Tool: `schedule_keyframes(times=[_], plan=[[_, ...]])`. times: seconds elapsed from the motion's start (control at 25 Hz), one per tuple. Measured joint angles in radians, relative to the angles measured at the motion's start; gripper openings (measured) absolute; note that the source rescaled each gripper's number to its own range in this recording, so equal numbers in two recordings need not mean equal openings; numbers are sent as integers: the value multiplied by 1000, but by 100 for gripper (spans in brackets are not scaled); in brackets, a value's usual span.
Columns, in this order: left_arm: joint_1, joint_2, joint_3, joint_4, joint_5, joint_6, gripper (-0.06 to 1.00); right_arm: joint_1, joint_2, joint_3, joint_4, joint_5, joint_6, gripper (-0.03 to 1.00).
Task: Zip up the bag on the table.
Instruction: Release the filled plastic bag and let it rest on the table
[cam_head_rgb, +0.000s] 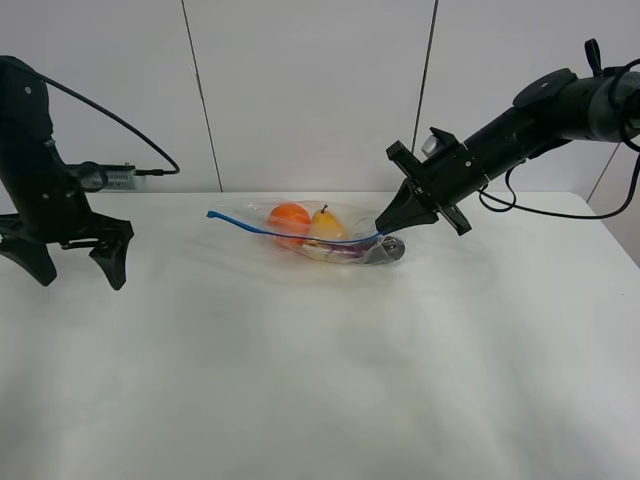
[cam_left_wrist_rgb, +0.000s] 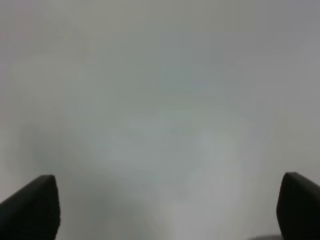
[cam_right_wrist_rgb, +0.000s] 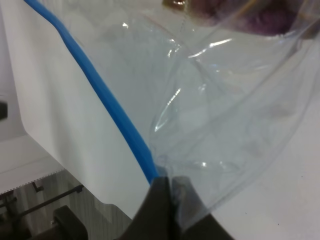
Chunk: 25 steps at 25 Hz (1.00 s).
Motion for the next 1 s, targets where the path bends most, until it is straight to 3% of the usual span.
schedule_keyframes(times=[0.76,1.0], plan=[[0,-1016,688,0,2,-7,100,0,0,0,0,0,0,0],[0,-1313,755,-4,-38,-38,100,0,0,0,0,0,0,0]])
